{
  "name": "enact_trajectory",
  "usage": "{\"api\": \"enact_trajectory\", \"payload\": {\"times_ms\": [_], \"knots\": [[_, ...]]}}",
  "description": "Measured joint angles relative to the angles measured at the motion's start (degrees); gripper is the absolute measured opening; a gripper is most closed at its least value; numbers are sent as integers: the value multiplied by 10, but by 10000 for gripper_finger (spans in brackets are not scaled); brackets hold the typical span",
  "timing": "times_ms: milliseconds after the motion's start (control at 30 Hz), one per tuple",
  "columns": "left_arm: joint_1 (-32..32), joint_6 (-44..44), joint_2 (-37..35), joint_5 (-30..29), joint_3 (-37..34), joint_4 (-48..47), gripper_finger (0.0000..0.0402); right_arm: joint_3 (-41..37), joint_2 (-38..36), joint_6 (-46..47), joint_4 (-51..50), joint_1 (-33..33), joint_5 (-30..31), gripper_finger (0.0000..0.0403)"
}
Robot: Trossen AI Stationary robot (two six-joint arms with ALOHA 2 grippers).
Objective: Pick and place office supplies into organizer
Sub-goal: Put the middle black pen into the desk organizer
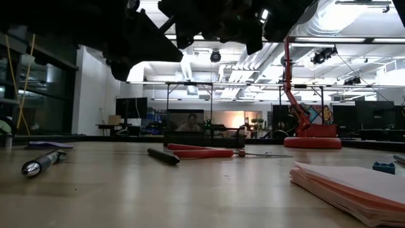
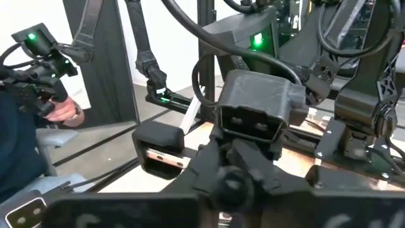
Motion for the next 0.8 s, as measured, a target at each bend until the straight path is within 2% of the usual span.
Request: {"api": "enact_trajectory", "payload": {"times_ms": [267, 400, 567, 700, 800], "knots": [[1, -67, 0, 3, 0, -53, 74, -1, -10, 13, -44, -15, -2, 12], [1, -110, 0, 5, 0, -106, 127, -1, -40, -14, -126, -23, 13, 12], [0, -144, 0, 6, -4, -144, 194, -1, -93, -69, -275, -37, 49, 12], [-11, -138, -8, 17, -32, -93, 219, -1, -127, -123, -374, -73, 62, 12], [-16, -96, -20, 7, -79, 30, 222, -1, -131, -137, -385, -101, 96, 12]]}}
